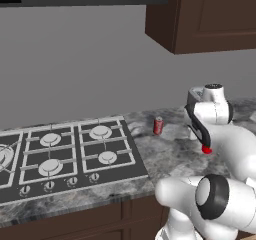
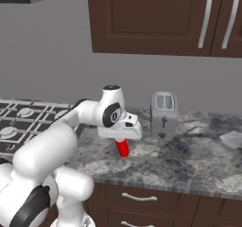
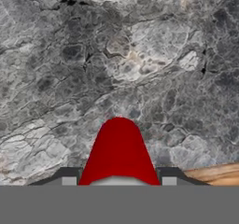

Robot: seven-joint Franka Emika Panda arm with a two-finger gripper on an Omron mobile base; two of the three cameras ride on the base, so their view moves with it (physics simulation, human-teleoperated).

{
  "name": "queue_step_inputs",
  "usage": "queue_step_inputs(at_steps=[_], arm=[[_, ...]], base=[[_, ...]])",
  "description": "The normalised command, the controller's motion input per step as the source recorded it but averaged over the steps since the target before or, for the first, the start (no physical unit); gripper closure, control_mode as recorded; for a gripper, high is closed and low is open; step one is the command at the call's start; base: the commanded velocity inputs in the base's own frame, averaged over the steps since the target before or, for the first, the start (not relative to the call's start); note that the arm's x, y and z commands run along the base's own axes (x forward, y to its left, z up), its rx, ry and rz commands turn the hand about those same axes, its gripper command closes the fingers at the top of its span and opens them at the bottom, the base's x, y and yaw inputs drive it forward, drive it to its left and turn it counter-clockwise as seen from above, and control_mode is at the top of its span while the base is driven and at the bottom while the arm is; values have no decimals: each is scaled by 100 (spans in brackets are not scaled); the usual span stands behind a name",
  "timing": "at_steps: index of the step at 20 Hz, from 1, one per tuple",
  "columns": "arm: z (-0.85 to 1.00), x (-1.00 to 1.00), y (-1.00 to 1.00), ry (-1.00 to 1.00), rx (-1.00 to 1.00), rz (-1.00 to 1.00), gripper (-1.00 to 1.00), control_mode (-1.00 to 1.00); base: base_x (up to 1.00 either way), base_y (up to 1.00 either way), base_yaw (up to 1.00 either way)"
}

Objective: Four empty soda cans are scattered around the kitchen. Gather all the cans and cluster them next to the stove for recycling.

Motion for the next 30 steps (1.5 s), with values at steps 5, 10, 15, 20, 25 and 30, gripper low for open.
queue_step_inputs(at_steps=[5,10,15,20,25,30], arm=[[6,74,57,13,0,0,100,-100],[0,83,41,17,0,0,100,-100],[-3,76,10,8,0,0,100,-100],[-13,53,0,6,2,0,100,-100],[-46,29,0,0,1,4,100,-100],[-32,10,9,0,2,8,100,-100]], base=[[0,0,0],[0,0,0],[0,0,0],[0,0,0],[0,0,0],[0,0,0]])
